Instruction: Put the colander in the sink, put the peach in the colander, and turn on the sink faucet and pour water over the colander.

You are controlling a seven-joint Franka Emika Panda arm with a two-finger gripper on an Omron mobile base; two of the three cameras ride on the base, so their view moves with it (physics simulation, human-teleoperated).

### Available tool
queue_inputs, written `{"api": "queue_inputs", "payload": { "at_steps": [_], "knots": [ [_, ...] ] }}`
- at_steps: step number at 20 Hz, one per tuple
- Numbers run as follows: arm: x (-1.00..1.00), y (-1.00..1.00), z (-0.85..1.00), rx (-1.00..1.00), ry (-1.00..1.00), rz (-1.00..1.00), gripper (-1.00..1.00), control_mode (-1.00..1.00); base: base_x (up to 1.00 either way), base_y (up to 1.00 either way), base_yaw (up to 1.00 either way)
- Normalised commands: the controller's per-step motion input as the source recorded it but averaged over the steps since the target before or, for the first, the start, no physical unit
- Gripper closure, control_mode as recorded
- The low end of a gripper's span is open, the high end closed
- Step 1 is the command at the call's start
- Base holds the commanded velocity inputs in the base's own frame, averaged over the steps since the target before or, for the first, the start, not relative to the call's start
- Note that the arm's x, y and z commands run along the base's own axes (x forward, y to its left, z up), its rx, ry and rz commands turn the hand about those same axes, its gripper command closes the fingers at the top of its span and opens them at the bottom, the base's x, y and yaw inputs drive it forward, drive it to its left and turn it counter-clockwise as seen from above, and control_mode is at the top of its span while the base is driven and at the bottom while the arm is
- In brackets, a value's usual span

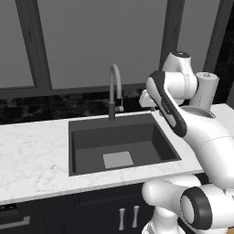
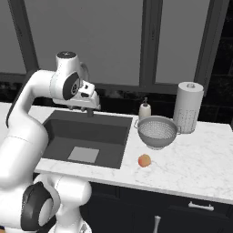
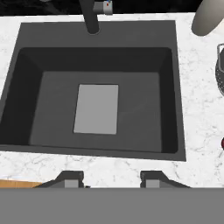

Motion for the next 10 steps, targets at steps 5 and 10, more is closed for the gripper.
{"api": "queue_inputs", "payload": {
  "at_steps": [5, 10],
  "knots": [
    [-0.22, -0.33, 0.0, 0.02, -0.02, -0.11, -1.0, -1.0, 0.0, 0.0, 0.0],
    [-0.49, -0.73, -0.02, 0.09, -0.05, -0.25, -1.0, -1.0, 0.0, 0.0, 0.0]
  ]
}}
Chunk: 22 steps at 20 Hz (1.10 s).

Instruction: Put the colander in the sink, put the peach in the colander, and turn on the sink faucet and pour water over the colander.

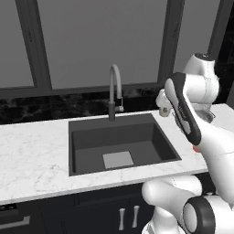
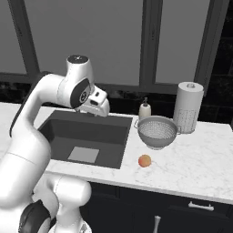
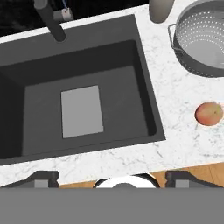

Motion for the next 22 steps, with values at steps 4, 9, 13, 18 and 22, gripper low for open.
{"api": "queue_inputs", "payload": {
  "at_steps": [4, 9, 13, 18, 22],
  "knots": [
    [-0.38, -0.87, -0.04, 0.15, 0.0, -0.36, -1.0, -1.0, 0.0, 0.0, 0.0],
    [-0.28, -0.93, -0.22, 0.18, 0.0, -0.39, -1.0, -1.0, 0.0, 0.0, 0.0],
    [-0.05, -0.96, -0.31, 0.18, 0.0, -0.3, -1.0, -1.0, 0.0, 0.0, 0.0],
    [0.04, -0.74, -0.38, 0.11, 0.02, -0.16, -1.0, -1.0, 0.0, 0.0, 0.0],
    [0.2, -0.64, -0.32, 0.15, 0.01, -0.01, -1.0, -1.0, 0.0, 0.0, 0.0]
  ]
}}
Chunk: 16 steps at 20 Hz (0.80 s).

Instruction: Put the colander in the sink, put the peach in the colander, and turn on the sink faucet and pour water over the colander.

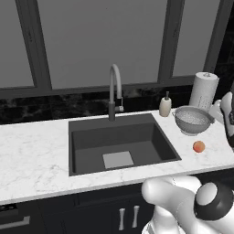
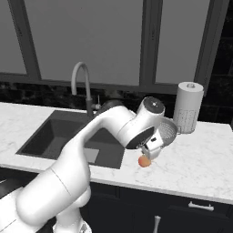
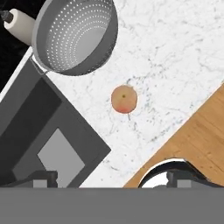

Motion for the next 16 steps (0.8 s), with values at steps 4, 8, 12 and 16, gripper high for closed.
{"api": "queue_inputs", "payload": {
  "at_steps": [4, 8, 12, 16],
  "knots": [
    [0.32, -0.53, -0.28, 0.17, 0.0, 0.0, -1.0, -1.0, 0.0, 0.0, 0.0],
    [0.47, -0.33, -0.22, 0.15, 0.0, 0.0, -1.0, -1.0, 0.0, 0.0, 0.0],
    [0.59, -0.11, -0.18, 0.11, 0.0, 0.0, -1.0, -1.0, 0.0, 0.0, 0.0],
    [0.59, -0.02, -0.23, 0.08, 0.0, 0.0, -1.0, -1.0, 0.0, 0.0, 0.0]
  ]
}}
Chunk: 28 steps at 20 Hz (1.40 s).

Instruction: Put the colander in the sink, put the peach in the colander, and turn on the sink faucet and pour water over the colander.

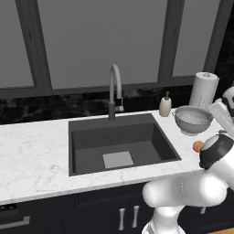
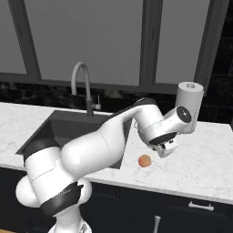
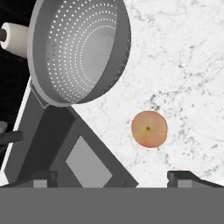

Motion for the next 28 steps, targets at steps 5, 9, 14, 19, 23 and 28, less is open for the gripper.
{"api": "queue_inputs", "payload": {
  "at_steps": [5, 9, 14, 19, 23, 28],
  "knots": [
    [0.52, 0.0, -0.33, 0.03, 0.0, 0.0, -1.0, -1.0, 0.0, 0.0, 0.0],
    [0.45, -0.04, -0.37, 0.0, 0.0, 0.0, -1.0, -1.0, 0.0, 0.0, 0.0],
    [0.39, -0.19, -0.34, 0.03, 0.0, 0.0, -1.0, -1.0, 0.0, 0.0, 0.0],
    [0.37, -0.31, -0.18, 0.07, 0.0, 0.0, -1.0, -1.0, 0.0, 0.0, 0.0],
    [0.36, -0.27, -0.2, 0.05, 0.0, -0.02, -1.0, -1.0, 0.0, 0.0, 0.0],
    [0.33, -0.29, -0.21, 0.05, 0.02, -0.07, -1.0, -1.0, 0.0, 0.0, 0.0]
  ]
}}
